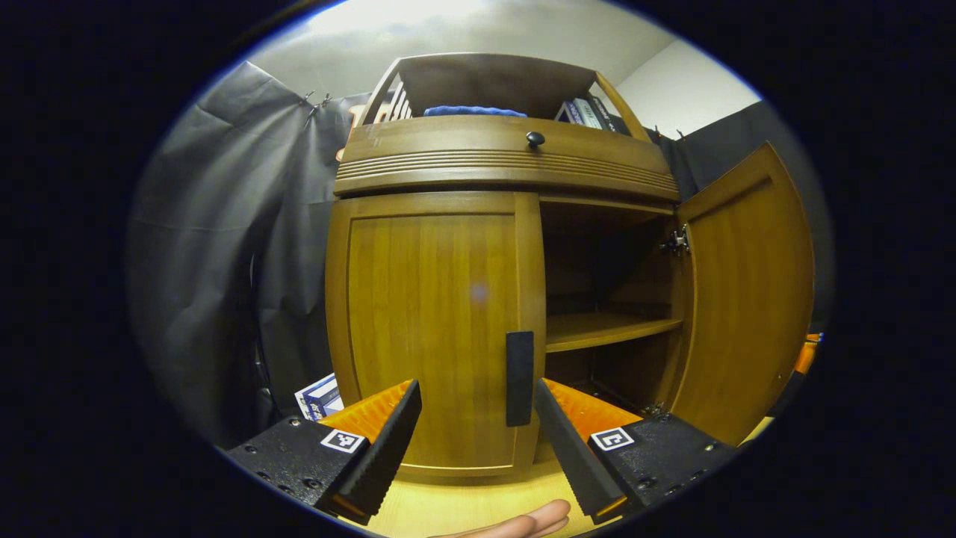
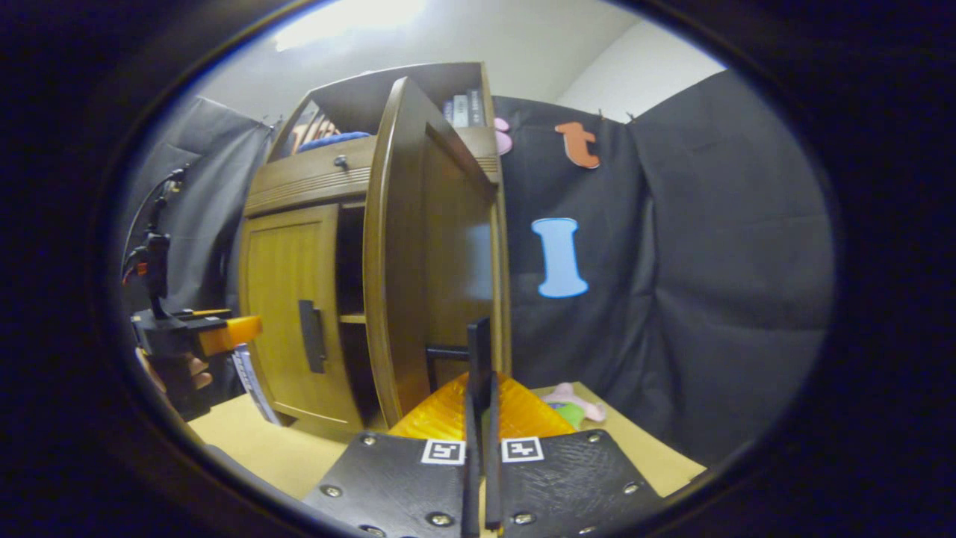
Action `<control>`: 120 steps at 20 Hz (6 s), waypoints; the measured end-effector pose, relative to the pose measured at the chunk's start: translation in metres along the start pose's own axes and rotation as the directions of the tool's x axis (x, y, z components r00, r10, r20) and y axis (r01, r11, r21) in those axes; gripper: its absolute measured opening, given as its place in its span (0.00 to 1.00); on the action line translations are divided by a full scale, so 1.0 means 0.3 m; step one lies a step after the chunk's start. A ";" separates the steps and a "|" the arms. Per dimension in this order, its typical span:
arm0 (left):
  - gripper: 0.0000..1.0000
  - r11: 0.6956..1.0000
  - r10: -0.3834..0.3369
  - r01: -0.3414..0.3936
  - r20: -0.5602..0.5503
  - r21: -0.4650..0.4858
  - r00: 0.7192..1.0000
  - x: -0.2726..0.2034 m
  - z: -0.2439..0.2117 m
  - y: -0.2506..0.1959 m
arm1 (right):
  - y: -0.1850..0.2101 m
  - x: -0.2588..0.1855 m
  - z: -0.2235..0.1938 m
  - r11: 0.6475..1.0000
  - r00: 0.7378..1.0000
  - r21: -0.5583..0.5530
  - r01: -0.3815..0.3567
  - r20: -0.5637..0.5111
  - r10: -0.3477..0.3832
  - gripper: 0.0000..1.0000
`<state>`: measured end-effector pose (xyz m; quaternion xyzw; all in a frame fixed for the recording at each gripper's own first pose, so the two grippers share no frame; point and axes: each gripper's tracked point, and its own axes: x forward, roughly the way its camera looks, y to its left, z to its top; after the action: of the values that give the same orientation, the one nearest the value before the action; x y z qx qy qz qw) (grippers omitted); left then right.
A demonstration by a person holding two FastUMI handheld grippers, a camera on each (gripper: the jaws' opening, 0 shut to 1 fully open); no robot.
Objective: Open the right door of the double-door shoe cabinet with the right hand, and open the left door with the left hand.
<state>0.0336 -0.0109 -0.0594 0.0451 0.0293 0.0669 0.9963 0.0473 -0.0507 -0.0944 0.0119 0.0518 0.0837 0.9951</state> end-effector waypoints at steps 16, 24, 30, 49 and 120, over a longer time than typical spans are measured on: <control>0.93 0.991 -0.126 0.127 0.036 -0.048 0.991 0.007 -0.004 -0.105 | -0.265 0.045 0.007 0.986 0.986 0.034 -0.164 -0.033 0.166 0.02; 0.93 0.984 -0.172 0.173 0.014 -0.045 0.985 0.039 -0.037 -0.140 | -0.301 -0.119 0.054 0.997 0.999 0.060 -0.043 0.021 0.042 0.01; 0.93 0.989 -0.139 0.139 0.006 -0.048 0.990 0.118 -0.068 -0.123 | -0.228 -0.350 0.179 0.996 0.986 0.084 -0.021 0.167 0.006 0.22; 0.72 0.991 -0.069 0.079 -0.097 0.103 0.993 0.397 -0.177 -0.170 | 0.255 -0.774 0.163 0.988 0.966 0.071 -0.140 0.227 0.121 0.96; 0.19 0.996 -0.059 0.052 -0.100 -0.067 0.993 -0.307 -0.057 0.561 | 0.384 -0.683 0.058 0.989 0.986 0.096 -0.111 0.135 0.098 1.00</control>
<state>-0.0807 0.1442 -0.0559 0.0090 0.0792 0.0421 0.9959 -0.1709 0.0280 -0.0525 0.0716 -0.0097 0.1321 0.9886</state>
